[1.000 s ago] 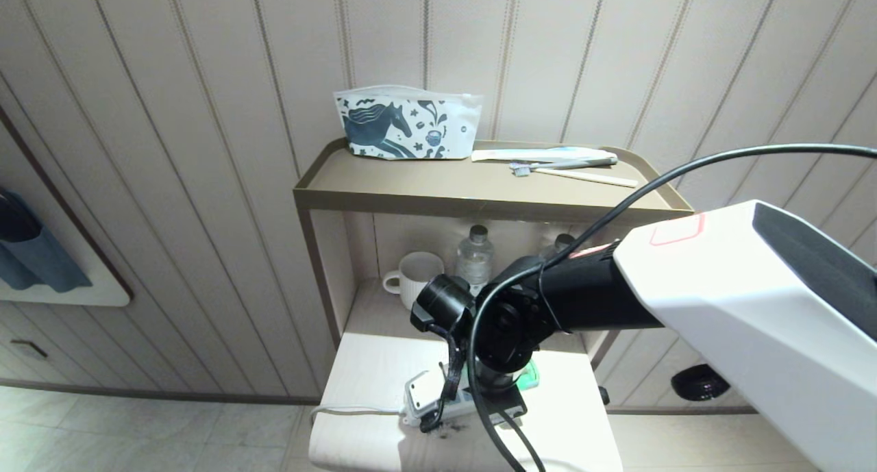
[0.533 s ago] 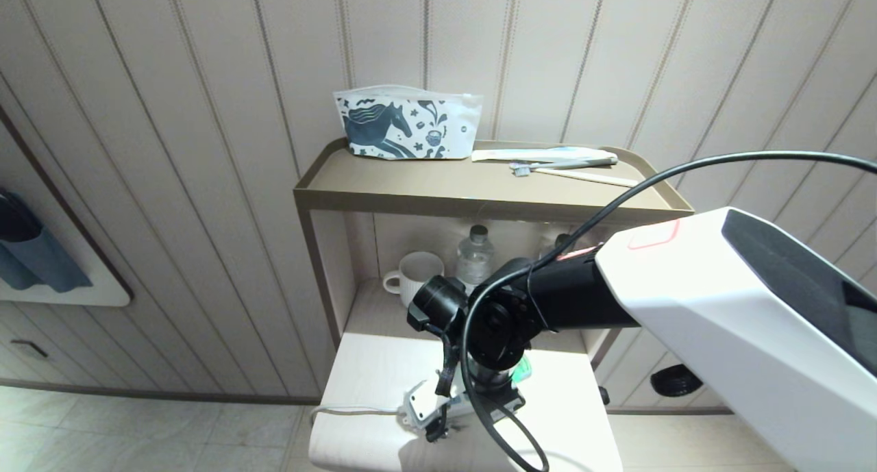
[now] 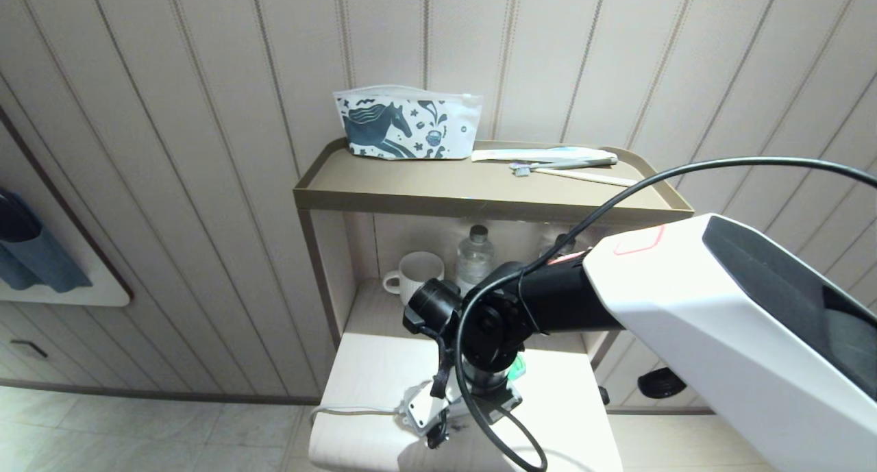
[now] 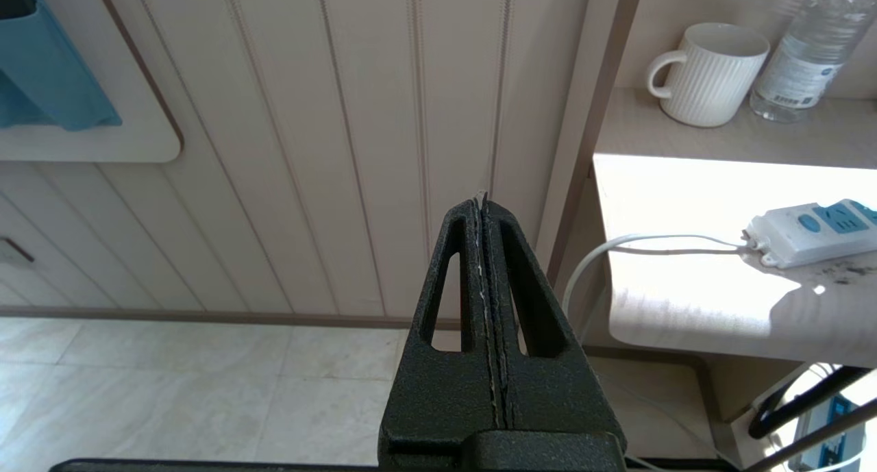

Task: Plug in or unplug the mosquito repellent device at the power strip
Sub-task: Insert the plug into the socket

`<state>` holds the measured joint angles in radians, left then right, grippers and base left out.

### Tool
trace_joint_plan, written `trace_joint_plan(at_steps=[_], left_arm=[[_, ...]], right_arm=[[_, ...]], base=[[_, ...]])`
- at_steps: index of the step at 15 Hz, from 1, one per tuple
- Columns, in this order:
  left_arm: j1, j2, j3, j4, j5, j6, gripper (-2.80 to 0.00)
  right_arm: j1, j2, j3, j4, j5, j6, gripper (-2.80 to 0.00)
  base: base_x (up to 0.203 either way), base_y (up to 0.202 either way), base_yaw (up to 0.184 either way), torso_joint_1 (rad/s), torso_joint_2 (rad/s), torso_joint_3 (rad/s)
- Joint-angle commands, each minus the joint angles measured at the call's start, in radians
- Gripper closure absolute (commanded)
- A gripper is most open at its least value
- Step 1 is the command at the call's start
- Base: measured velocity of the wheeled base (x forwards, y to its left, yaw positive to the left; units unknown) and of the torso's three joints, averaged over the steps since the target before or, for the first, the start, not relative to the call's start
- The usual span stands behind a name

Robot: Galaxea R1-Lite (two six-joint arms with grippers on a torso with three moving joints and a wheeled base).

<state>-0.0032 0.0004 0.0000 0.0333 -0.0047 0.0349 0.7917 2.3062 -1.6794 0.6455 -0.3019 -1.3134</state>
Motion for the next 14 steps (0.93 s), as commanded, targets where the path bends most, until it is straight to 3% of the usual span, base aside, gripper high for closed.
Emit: trace_joint_plan(at_steps=[1, 14], left_arm=[[0.000, 0.000, 0.000, 0.000, 0.000, 0.000, 0.00], [0.000, 0.000, 0.000, 0.000, 0.000, 0.000, 0.00]], right_arm=[[0.003, 0.012, 0.004, 0.003, -0.002, -0.007, 0.00], [-0.008, 0.047, -0.046, 0.006, -0.003, -0.016, 0.00]], base=[[0.000, 0.000, 0.000, 0.000, 0.00, 0.000], [0.000, 0.000, 0.000, 0.000, 0.00, 0.000]])
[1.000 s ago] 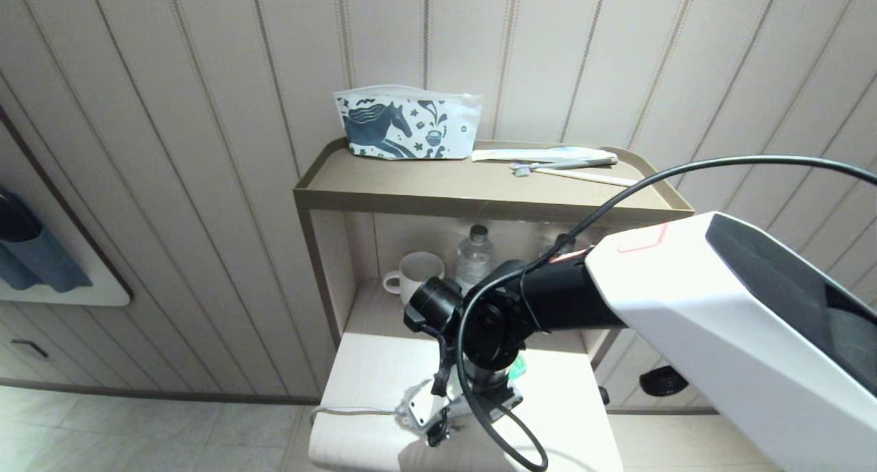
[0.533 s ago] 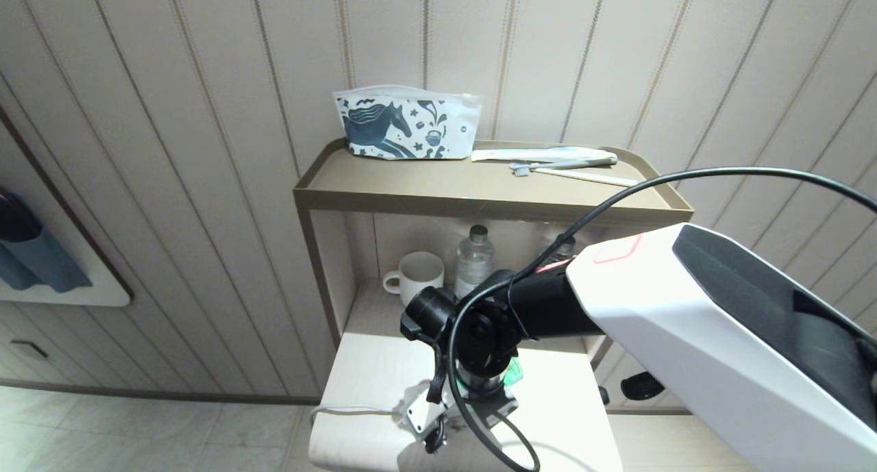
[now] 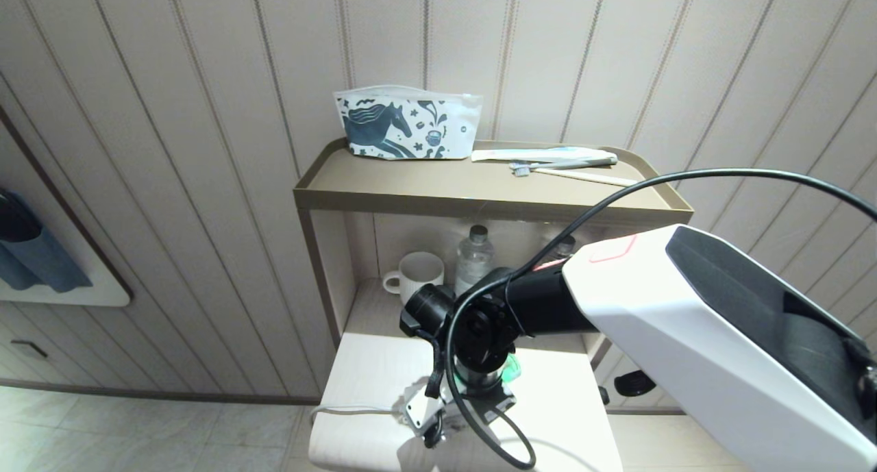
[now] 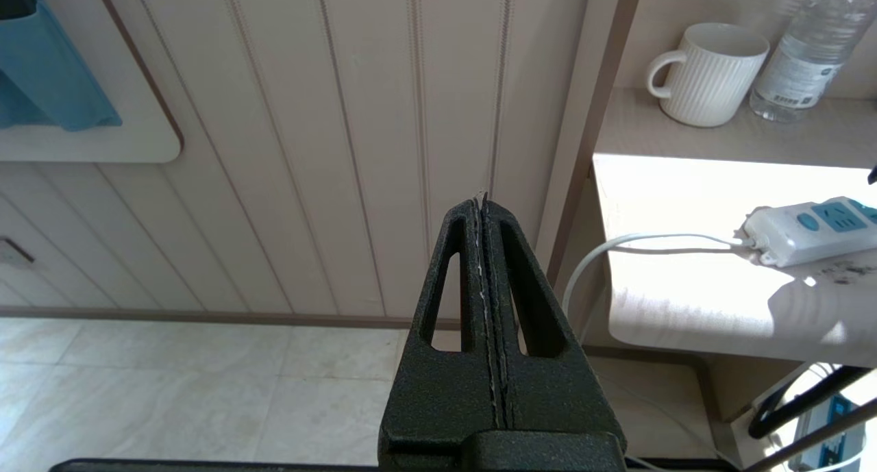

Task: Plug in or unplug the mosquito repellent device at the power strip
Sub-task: Insert the plug into the socket

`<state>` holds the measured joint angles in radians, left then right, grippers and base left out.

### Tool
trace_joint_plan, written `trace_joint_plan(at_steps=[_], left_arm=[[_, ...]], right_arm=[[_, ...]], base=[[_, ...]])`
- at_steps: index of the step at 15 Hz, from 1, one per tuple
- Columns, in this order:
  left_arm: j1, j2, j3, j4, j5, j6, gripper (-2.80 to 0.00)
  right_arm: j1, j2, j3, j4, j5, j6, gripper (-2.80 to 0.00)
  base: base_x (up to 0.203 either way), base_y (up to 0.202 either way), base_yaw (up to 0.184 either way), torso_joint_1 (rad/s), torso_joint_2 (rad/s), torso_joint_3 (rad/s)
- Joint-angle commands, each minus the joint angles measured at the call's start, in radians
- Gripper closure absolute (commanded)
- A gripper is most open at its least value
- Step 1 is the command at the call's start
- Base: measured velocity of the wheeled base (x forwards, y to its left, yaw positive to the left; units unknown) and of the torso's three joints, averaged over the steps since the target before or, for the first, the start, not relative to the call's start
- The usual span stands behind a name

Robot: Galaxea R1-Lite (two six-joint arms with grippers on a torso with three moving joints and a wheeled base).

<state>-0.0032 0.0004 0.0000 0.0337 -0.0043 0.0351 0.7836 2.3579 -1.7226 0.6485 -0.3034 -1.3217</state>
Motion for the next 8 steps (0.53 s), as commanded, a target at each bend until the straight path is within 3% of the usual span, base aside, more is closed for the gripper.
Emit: trace_joint_plan(at_steps=[1, 8], left_arm=[[0.000, 0.000, 0.000, 0.000, 0.000, 0.000, 0.00], [0.000, 0.000, 0.000, 0.000, 0.000, 0.000, 0.00]], right_arm=[[0.000, -0.006, -0.002, 0.003, -0.002, -0.008, 0.00], [-0.001, -0.023, 0.004, 0.003, -0.005, -0.016, 0.00]], base=[[0.000, 0.000, 0.000, 0.000, 0.00, 0.000], [0.000, 0.000, 0.000, 0.000, 0.00, 0.000]])
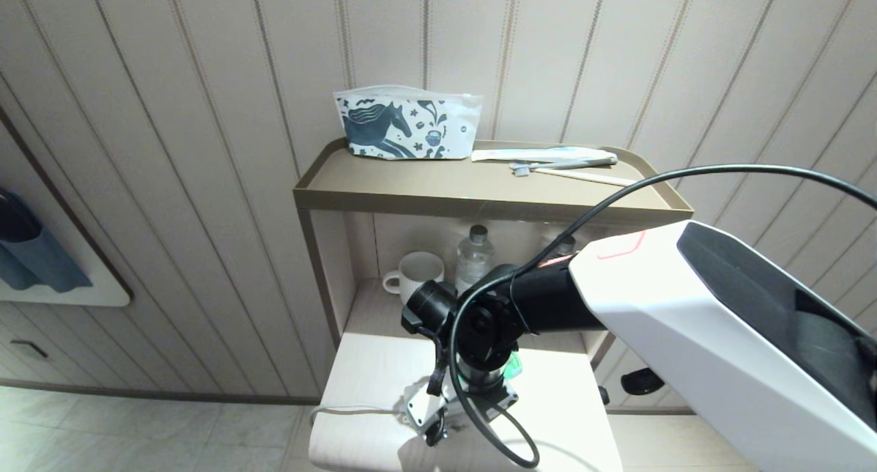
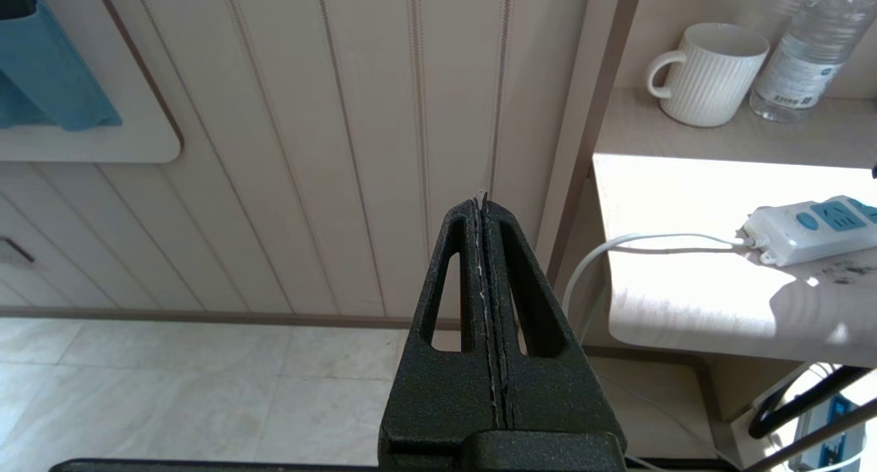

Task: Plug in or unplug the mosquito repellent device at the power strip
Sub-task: Insert the plug into the socket

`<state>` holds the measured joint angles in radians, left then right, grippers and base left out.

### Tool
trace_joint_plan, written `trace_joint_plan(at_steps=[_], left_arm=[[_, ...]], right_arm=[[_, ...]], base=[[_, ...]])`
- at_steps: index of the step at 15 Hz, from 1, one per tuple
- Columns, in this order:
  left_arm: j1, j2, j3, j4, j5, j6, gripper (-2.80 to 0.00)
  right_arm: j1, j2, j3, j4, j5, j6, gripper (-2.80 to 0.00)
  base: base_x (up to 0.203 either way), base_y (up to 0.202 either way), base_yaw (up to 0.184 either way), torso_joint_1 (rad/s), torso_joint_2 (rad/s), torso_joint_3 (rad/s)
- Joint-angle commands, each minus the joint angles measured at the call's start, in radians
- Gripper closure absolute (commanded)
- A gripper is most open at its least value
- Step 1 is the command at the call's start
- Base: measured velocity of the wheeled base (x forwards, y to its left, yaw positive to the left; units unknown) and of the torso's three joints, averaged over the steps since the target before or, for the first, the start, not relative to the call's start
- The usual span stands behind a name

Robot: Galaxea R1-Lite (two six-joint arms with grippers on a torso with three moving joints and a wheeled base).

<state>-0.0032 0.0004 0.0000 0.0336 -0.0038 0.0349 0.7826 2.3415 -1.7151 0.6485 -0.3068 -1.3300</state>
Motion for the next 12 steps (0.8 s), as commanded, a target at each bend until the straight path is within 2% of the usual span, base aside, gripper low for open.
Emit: trace_joint_plan(at_steps=[1, 12], left_arm=[[0.000, 0.000, 0.000, 0.000, -0.001, 0.000, 0.00], [0.000, 0.000, 0.000, 0.000, -0.001, 0.000, 0.00]], right_arm=[[0.000, -0.007, -0.003, 0.003, -0.002, -0.008, 0.00], [-0.008, 0.027, -0.038, 0.002, -0.003, -0.028, 0.00]], base=[[0.000, 0.000, 0.000, 0.000, 0.00, 0.000], [0.000, 0.000, 0.000, 0.000, 0.00, 0.000]])
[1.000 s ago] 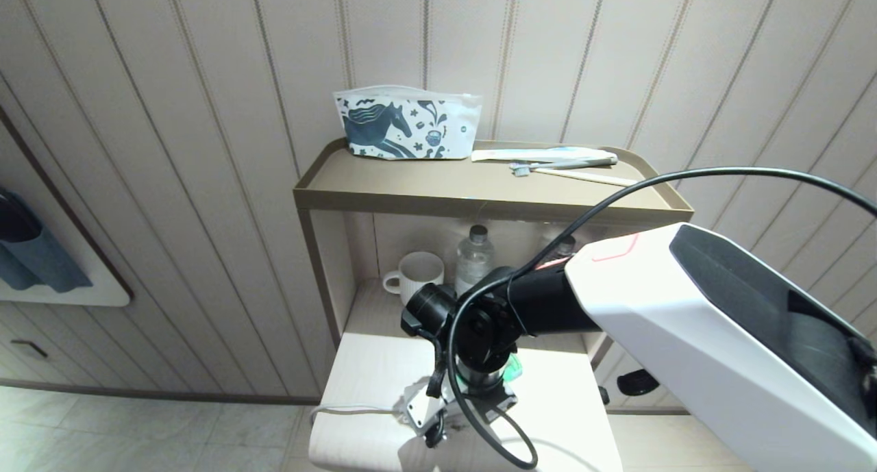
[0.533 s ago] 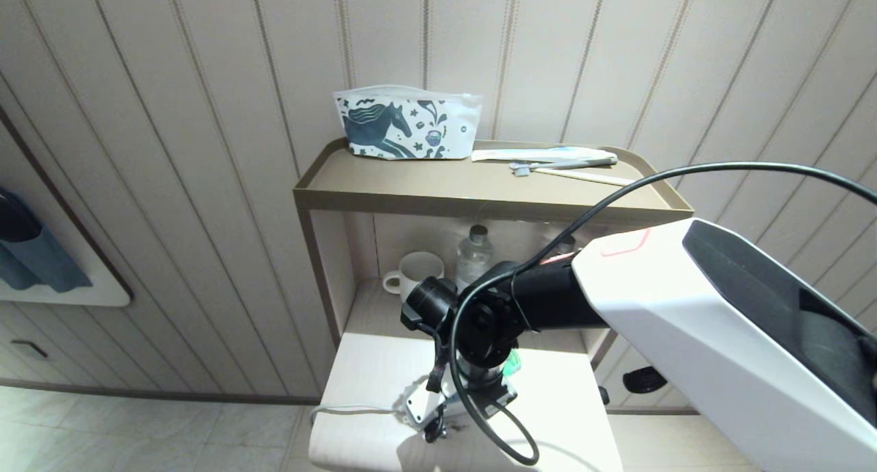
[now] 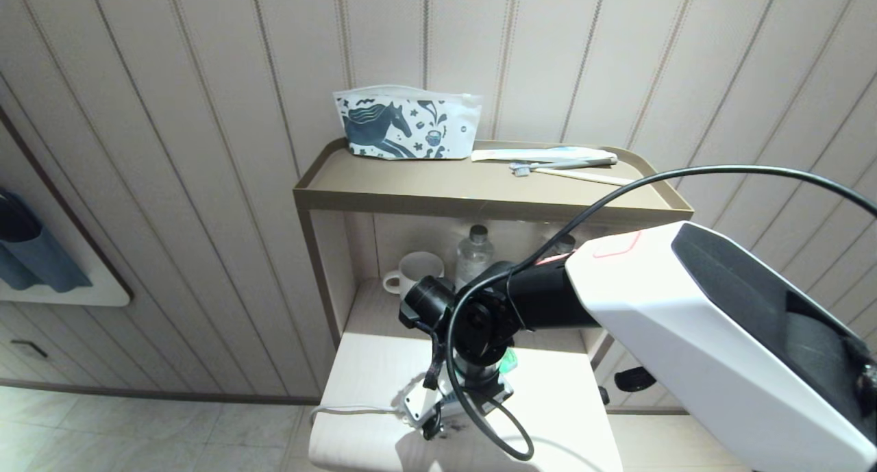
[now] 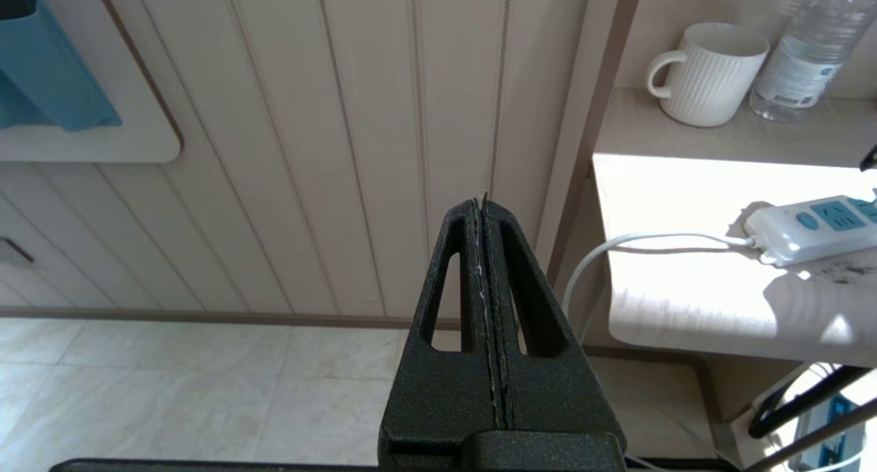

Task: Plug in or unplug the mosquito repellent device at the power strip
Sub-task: Insert the plug into the socket

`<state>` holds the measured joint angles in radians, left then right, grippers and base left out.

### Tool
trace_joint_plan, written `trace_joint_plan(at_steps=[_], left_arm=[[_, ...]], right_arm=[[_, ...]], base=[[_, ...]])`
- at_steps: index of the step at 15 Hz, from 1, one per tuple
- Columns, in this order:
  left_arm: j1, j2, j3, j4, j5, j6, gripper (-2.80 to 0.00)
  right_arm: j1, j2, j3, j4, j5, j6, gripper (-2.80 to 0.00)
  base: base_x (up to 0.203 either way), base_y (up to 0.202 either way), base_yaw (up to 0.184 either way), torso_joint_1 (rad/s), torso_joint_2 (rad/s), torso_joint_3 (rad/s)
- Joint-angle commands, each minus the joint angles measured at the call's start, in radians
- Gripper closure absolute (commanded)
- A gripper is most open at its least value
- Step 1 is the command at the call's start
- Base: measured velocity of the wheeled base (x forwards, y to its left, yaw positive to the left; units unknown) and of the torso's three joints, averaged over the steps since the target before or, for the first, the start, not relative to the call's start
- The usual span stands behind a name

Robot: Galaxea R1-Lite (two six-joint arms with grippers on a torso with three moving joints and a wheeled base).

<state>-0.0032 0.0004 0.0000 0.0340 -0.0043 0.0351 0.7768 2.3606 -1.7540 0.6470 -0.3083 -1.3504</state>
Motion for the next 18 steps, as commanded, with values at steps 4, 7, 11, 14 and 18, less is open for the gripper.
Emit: trace_joint_plan(at_steps=[4, 7, 11, 14, 18], left_arm=[[0.000, 0.000, 0.000, 0.000, 0.000, 0.000, 0.00], [0.000, 0.000, 0.000, 0.000, 0.000, 0.000, 0.00], [0.000, 0.000, 0.000, 0.000, 0.000, 0.000, 0.00], [0.000, 0.000, 0.000, 0.000, 0.000, 0.000, 0.00], [0.000, 0.000, 0.000, 0.000, 0.000, 0.000, 0.00]], right_arm=[[-0.007, 0.008, 0.013, 0.005, -0.002, -0.009, 0.00], [-0.007, 0.012, 0.015, 0.005, -0.002, -0.009, 0.00], [-0.008, 0.022, 0.016, 0.003, -0.002, -0.009, 0.00], [-0.007, 0.033, 0.016, 0.005, -0.005, -0.024, 0.00], [-0.008, 0.036, 0.016, 0.005, -0.020, -0.056, 0.00]], base=[[0.000, 0.000, 0.000, 0.000, 0.00, 0.000], [0.000, 0.000, 0.000, 0.000, 0.00, 0.000], [0.000, 0.000, 0.000, 0.000, 0.00, 0.000], [0.000, 0.000, 0.000, 0.000, 0.00, 0.000], [0.000, 0.000, 0.000, 0.000, 0.00, 0.000]])
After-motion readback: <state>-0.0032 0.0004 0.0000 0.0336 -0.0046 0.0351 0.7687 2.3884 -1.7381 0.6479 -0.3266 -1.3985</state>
